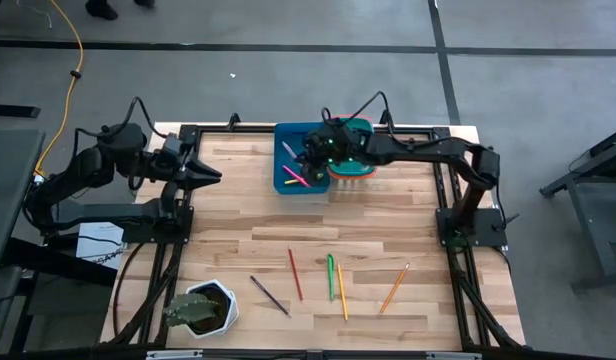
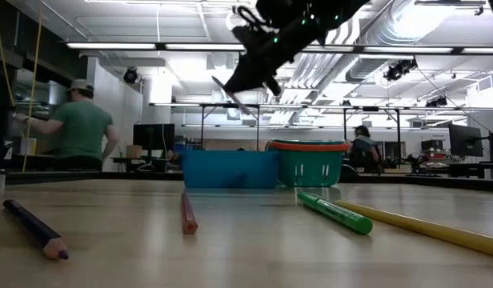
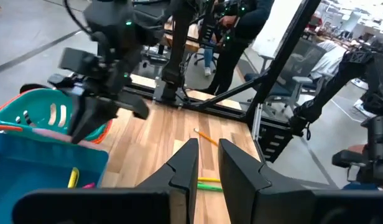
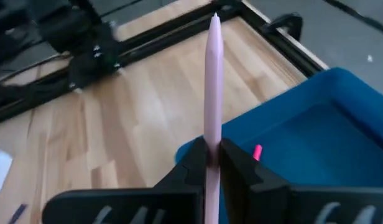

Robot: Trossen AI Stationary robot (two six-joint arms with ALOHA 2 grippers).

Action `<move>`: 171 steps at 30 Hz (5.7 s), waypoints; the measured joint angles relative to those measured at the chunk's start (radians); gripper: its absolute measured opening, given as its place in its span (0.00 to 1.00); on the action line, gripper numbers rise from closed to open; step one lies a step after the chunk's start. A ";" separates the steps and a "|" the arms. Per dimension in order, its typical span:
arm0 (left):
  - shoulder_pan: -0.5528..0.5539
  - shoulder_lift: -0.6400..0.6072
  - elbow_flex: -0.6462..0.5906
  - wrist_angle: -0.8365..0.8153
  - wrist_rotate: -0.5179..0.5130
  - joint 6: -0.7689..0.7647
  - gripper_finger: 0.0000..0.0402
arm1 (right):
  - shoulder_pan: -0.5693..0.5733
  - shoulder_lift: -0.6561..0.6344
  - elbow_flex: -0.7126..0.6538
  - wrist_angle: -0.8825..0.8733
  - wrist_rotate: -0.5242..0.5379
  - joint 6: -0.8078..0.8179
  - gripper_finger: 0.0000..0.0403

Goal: Sort pens & pencils
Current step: Put the purple pen into the blue bin, then put the green pen into the blue bin

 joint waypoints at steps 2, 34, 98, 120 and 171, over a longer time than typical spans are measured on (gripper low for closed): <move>0.000 0.009 0.000 -0.007 0.001 0.012 0.13 | -0.020 0.019 0.000 0.013 -0.001 0.030 0.02; 0.000 0.109 0.000 -0.088 0.008 0.201 0.13 | -0.155 0.069 0.000 0.013 -0.088 0.220 0.14; 0.000 0.194 0.000 -0.123 0.029 0.141 0.13 | 0.636 0.064 -0.001 -0.324 0.097 1.160 0.14; 0.000 0.193 0.000 -0.239 0.031 0.287 0.13 | 0.643 0.164 -0.001 -0.482 0.077 1.449 0.14; 0.000 0.191 0.000 -0.273 0.031 0.333 0.13 | 0.550 0.449 0.583 -1.063 0.023 1.228 0.22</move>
